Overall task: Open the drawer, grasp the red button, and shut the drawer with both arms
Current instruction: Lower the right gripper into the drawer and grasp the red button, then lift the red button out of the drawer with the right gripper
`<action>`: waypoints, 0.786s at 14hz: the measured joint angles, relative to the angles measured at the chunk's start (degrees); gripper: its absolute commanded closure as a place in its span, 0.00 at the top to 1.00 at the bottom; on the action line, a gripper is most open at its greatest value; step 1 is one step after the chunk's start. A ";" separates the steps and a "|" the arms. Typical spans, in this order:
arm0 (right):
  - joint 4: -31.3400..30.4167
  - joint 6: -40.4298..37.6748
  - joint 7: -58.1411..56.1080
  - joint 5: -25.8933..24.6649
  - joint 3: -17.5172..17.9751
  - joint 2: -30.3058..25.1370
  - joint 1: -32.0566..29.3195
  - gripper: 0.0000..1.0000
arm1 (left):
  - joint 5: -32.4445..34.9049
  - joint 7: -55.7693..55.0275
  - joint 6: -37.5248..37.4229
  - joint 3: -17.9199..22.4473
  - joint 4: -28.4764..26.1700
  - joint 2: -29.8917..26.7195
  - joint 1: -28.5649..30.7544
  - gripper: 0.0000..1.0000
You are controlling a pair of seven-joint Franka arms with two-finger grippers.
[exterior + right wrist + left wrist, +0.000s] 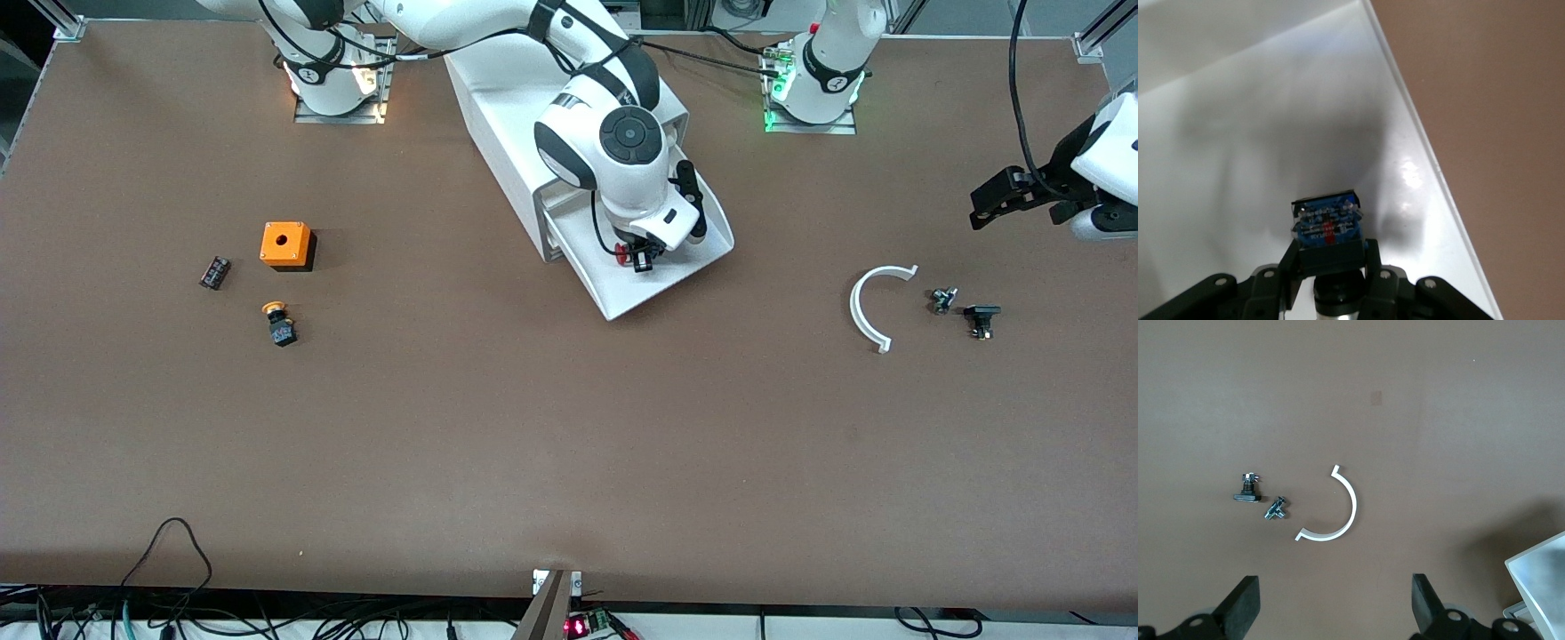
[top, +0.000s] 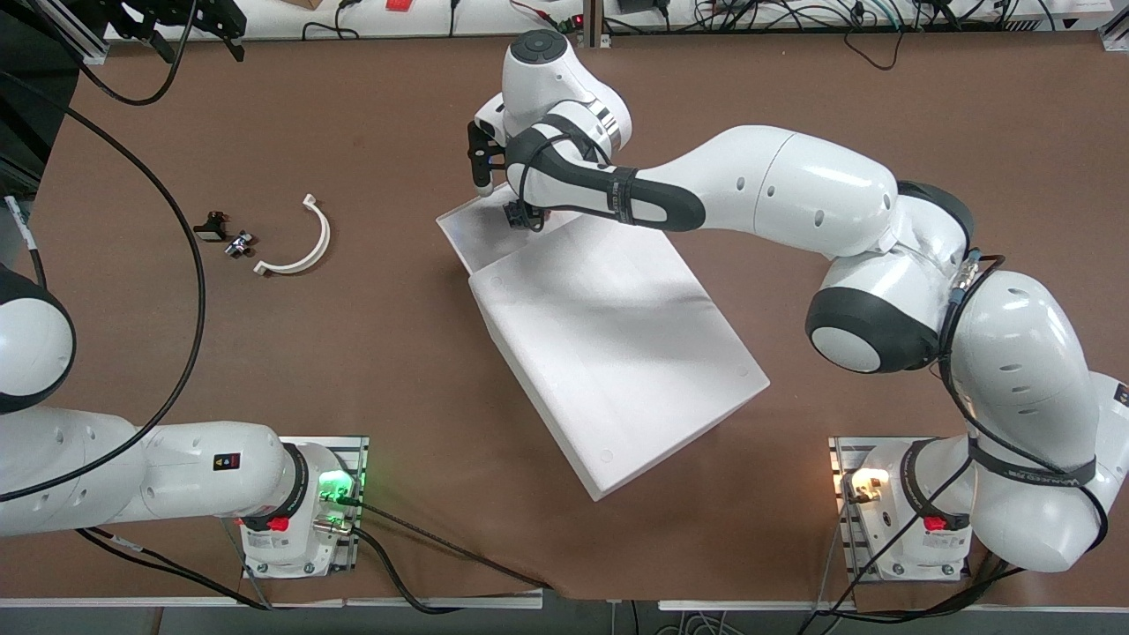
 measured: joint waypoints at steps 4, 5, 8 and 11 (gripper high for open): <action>-0.17 -0.46 3.05 0.00 -0.87 -6.08 -1.90 0.22 | 0.00 0.00 0.00 0.00 0.01 0.01 -0.11 1.00; -0.31 -1.17 3.35 0.01 -0.90 -8.08 -3.33 0.21 | 0.00 0.00 0.10 0.00 0.01 0.08 -0.16 1.00; -1.06 -3.01 5.64 0.02 -0.90 -12.59 -8.34 0.21 | 0.00 0.00 1.96 -0.06 -0.01 1.28 -1.00 1.00; -4.13 -3.55 10.35 0.02 -0.91 -15.75 -12.85 0.22 | 0.00 -5.14 6.10 -1.45 -0.34 4.60 -2.87 1.00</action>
